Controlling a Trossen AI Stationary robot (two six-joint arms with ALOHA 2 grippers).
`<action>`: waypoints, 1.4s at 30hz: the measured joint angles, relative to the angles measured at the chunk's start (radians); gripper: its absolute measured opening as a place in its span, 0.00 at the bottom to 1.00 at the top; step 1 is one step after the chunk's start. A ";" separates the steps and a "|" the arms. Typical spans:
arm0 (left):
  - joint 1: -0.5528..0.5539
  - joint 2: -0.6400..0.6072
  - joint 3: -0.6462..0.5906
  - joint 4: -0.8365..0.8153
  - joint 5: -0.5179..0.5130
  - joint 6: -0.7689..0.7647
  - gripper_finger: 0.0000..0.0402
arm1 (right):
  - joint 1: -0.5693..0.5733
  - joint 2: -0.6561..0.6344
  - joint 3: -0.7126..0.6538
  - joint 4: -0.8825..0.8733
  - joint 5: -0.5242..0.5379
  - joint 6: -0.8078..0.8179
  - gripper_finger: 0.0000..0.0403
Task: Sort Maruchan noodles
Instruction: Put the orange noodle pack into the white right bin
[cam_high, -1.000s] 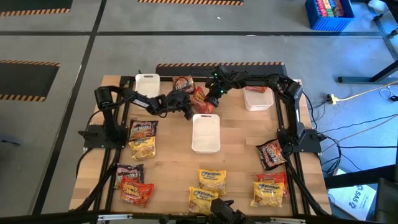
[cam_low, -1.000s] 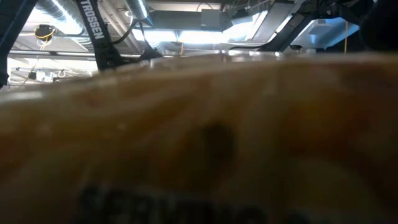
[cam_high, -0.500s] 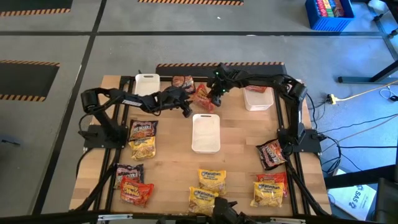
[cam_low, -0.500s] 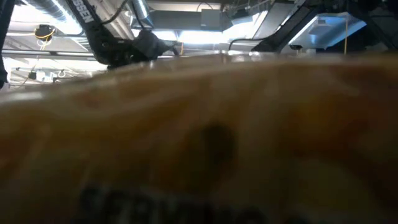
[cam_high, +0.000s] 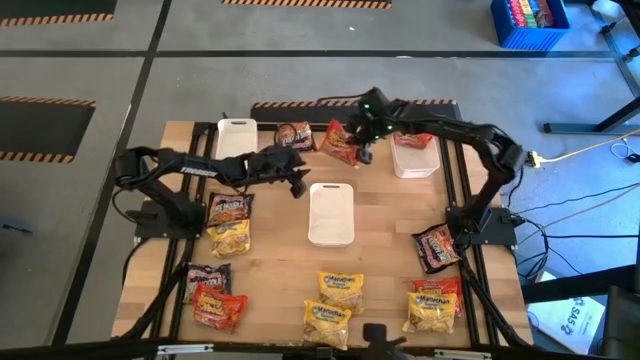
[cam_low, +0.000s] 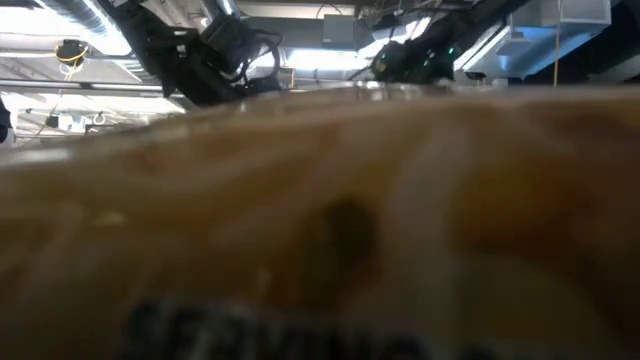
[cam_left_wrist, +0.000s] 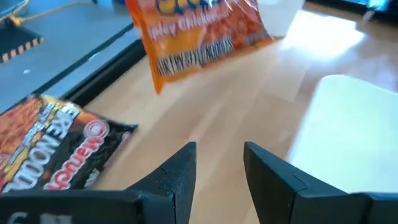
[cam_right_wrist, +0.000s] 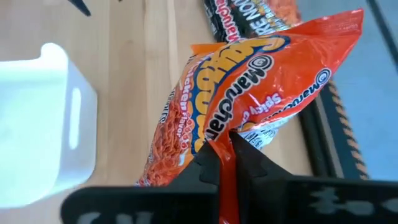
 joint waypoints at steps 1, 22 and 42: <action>-0.011 -0.001 0.000 -0.003 -0.001 0.000 0.32 | 0.000 -0.024 0.000 -0.031 0.010 -0.011 0.00; -0.266 0.000 0.000 -0.062 0.006 -0.037 0.32 | 0.007 -0.330 0.000 -0.516 0.435 -0.086 0.00; -0.295 0.001 0.000 -0.057 -0.024 -0.027 0.32 | -0.114 -0.330 -0.248 -0.387 0.652 -0.258 0.00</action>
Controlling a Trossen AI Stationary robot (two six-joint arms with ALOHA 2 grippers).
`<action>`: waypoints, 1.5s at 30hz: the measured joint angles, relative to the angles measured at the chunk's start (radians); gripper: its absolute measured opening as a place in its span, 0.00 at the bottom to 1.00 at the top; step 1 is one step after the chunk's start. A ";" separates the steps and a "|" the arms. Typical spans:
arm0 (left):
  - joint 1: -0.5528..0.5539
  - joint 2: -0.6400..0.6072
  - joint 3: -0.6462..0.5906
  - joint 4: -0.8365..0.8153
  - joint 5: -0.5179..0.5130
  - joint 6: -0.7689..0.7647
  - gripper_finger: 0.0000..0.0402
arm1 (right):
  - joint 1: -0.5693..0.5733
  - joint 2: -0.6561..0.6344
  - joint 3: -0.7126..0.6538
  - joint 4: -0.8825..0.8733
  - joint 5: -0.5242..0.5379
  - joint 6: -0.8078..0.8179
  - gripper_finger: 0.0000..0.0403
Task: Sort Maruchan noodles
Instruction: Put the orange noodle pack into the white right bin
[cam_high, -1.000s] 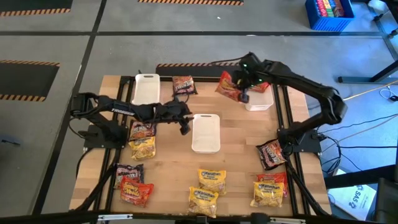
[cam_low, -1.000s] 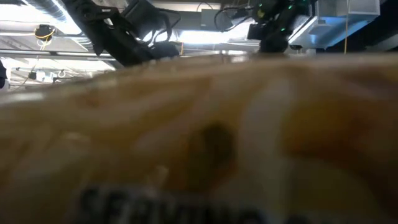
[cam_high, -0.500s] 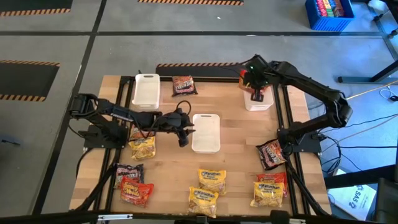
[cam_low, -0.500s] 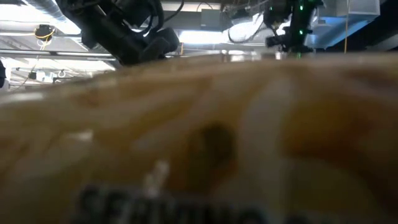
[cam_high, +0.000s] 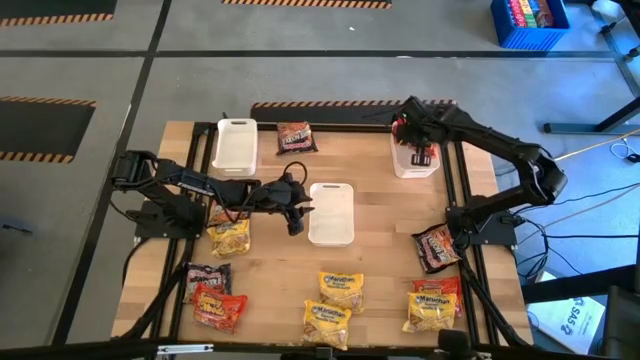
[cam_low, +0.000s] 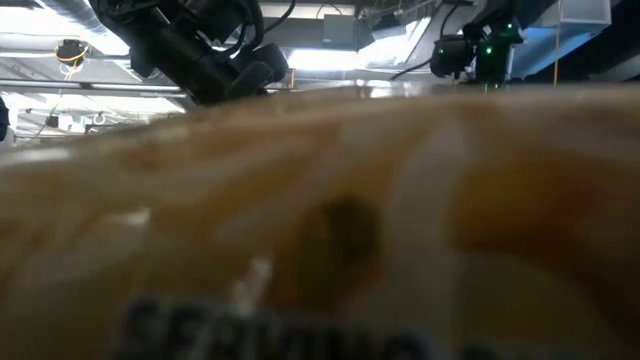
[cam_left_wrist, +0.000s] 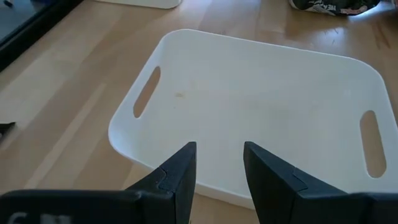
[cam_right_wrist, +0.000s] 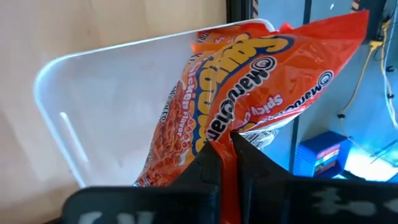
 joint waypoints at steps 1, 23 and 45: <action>0.000 0.000 0.000 0.000 0.000 0.000 0.32 | 0.000 0.000 -0.016 0.025 0.001 -0.015 0.00; 0.000 0.000 0.000 0.000 0.000 0.000 0.32 | 0.000 0.001 -0.177 0.294 0.031 -0.053 0.01; 0.000 0.001 0.000 0.033 0.000 0.000 0.32 | -0.044 0.005 -0.177 0.290 0.045 0.058 0.38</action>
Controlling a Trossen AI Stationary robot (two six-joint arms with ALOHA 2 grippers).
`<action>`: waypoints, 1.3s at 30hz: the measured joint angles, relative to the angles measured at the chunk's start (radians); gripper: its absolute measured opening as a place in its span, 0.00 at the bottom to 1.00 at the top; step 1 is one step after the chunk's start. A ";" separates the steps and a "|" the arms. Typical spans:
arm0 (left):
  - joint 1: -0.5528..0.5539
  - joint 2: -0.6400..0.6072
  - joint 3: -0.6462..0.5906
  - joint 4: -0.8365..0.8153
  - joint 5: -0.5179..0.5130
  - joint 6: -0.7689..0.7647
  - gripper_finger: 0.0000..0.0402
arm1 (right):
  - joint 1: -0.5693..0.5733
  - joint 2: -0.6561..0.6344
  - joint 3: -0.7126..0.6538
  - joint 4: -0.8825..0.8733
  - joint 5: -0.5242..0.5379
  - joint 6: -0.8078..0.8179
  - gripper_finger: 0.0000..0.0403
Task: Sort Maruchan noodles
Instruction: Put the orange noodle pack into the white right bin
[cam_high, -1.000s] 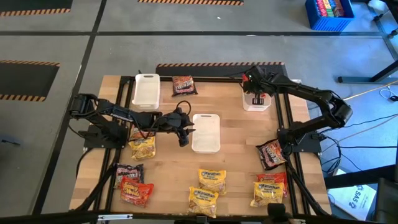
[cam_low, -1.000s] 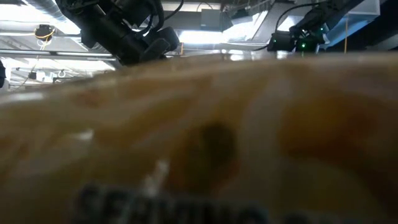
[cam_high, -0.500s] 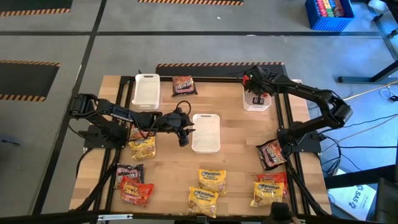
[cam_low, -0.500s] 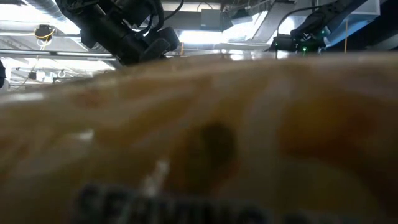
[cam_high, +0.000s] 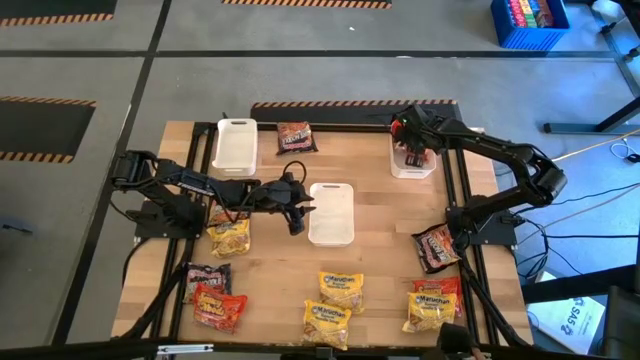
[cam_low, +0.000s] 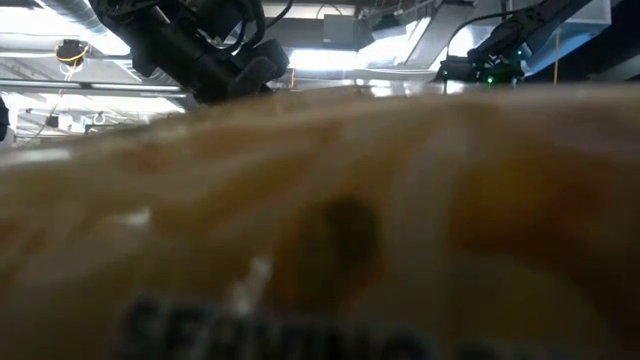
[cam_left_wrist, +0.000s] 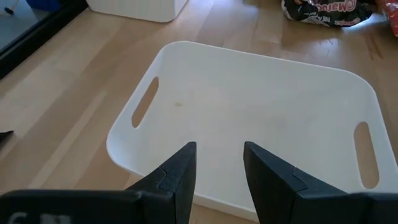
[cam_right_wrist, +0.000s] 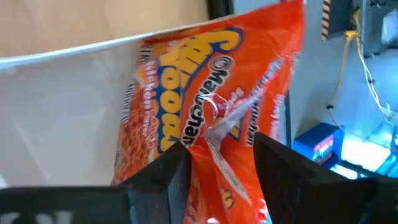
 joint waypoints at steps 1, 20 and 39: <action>0.000 0.000 0.000 0.000 0.000 0.000 0.32 | 0.000 0.000 0.000 -0.002 0.001 0.012 0.38; 0.000 0.000 0.000 0.002 0.000 0.000 0.32 | 0.000 0.000 0.000 0.001 -0.010 0.018 0.38; 0.000 0.000 0.000 0.005 0.000 0.000 0.32 | 0.000 0.000 0.000 -0.008 0.027 0.050 0.50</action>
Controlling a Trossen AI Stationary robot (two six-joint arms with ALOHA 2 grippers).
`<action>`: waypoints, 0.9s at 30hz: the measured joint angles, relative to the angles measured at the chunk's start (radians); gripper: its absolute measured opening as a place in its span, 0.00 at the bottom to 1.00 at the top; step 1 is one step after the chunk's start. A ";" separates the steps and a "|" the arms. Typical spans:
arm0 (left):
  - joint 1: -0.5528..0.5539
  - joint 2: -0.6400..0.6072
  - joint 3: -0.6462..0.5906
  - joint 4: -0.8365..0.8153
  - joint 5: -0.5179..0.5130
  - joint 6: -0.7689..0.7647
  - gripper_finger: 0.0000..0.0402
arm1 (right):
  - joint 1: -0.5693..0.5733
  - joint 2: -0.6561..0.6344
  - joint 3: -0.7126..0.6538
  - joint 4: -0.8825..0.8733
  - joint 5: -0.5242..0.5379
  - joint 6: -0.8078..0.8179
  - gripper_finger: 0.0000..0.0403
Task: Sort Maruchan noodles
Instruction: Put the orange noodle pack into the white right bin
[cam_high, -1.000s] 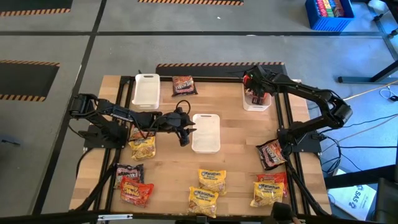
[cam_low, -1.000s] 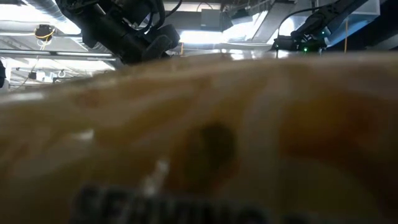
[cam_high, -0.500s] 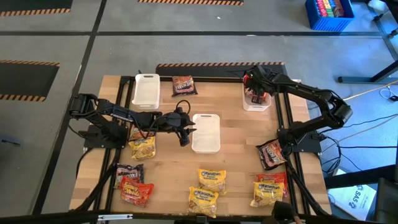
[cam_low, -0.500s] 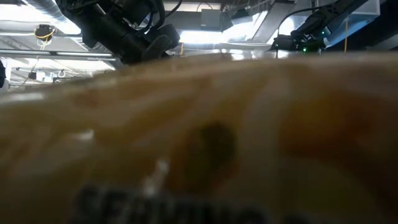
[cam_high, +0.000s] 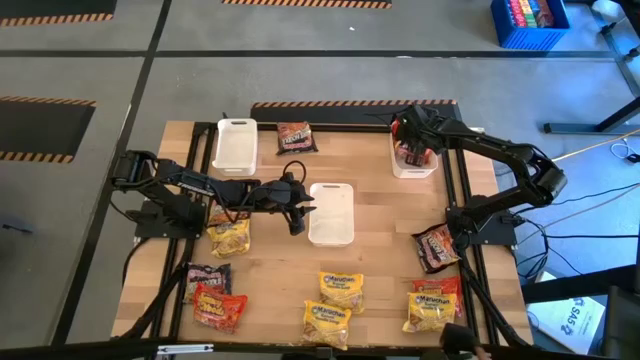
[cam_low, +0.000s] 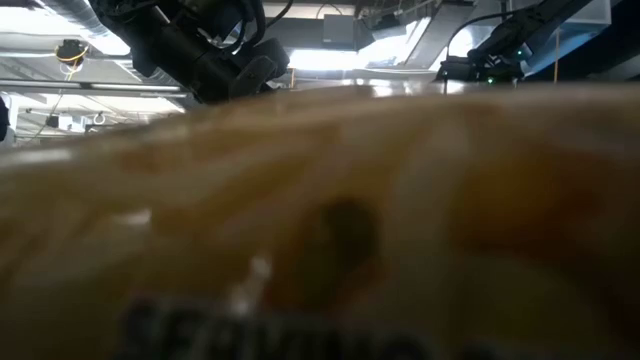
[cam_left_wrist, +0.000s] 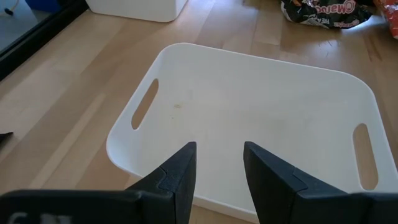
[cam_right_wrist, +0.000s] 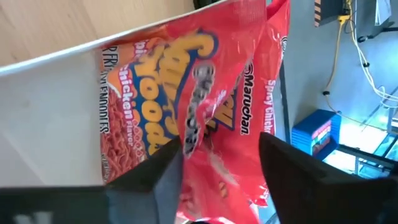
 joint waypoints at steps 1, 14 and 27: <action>0.000 0.000 0.000 0.000 0.000 0.000 0.32 | 0.000 0.000 0.000 0.000 0.002 0.011 0.53; 0.000 0.000 0.000 0.000 0.000 0.000 0.32 | 0.126 -0.046 0.067 -0.173 0.063 0.126 0.54; 0.000 0.000 0.000 0.004 0.000 0.000 0.32 | -0.010 0.014 0.066 -0.304 -0.229 0.222 0.03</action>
